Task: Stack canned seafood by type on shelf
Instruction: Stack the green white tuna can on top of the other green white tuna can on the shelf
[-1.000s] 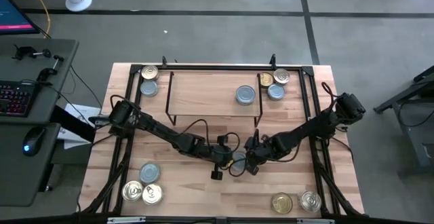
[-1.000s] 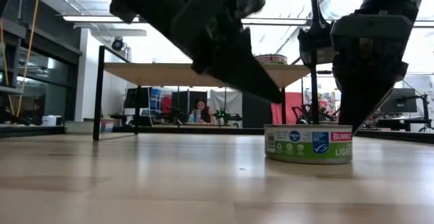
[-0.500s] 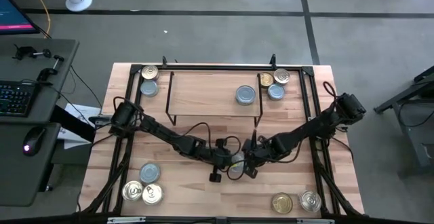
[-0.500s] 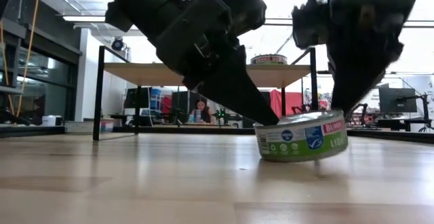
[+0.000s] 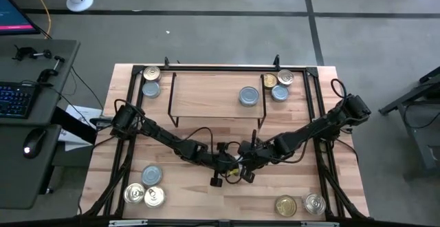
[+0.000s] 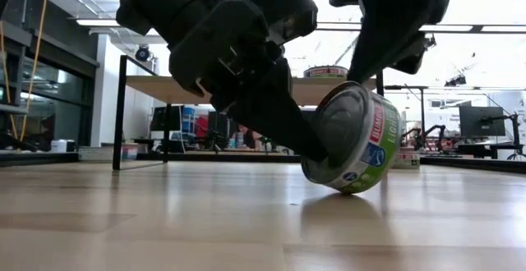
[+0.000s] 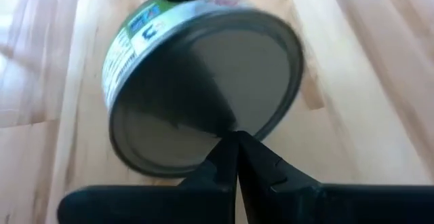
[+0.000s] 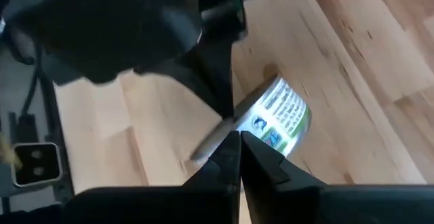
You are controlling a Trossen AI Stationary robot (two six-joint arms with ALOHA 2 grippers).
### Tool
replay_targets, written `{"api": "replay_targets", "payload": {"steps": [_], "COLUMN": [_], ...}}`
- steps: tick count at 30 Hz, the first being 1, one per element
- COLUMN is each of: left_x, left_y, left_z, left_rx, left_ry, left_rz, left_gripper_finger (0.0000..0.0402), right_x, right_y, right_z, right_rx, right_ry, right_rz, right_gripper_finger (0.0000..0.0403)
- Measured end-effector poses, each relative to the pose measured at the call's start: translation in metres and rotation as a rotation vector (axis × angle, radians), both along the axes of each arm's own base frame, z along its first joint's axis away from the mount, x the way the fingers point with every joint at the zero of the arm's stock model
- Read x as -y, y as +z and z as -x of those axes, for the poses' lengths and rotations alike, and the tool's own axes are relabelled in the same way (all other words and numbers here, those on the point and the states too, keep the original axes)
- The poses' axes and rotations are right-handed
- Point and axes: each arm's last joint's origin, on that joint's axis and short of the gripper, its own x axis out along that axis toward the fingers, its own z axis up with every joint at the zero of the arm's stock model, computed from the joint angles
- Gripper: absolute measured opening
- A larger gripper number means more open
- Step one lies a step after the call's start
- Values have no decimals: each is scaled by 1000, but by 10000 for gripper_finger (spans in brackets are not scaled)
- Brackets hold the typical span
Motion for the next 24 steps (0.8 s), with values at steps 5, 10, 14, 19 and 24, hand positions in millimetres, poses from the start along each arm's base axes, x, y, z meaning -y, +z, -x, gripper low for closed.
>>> {"api": "replay_targets", "payload": {"steps": [5, 10, 14, 19, 24], "left_x": [4, 8, 8, 9, -16], "left_y": [4, 9, 9, 18, 59], "left_z": [-2, -5, -5, 5, 24], "left_rx": [48, 105, 101, 26, -80], "left_ry": [27, 30, 46, -27, -42], "left_rz": [62, 76, 91, 77, 58], "left_gripper_finger": [0, 0, 0, 0, 0], "right_x": [-1, -2, -2, -7, -16], "right_y": [2, 3, 5, 16, 29], "right_z": [-3, -5, -5, 4, 12], "right_rx": [31, 59, 70, 67, 92], "right_ry": [-1, 0, -9, -22, -80], "right_rz": [-15, -27, -39, -101, -209], "right_gripper_finger": [0, 0, 0, 0, 0]}}
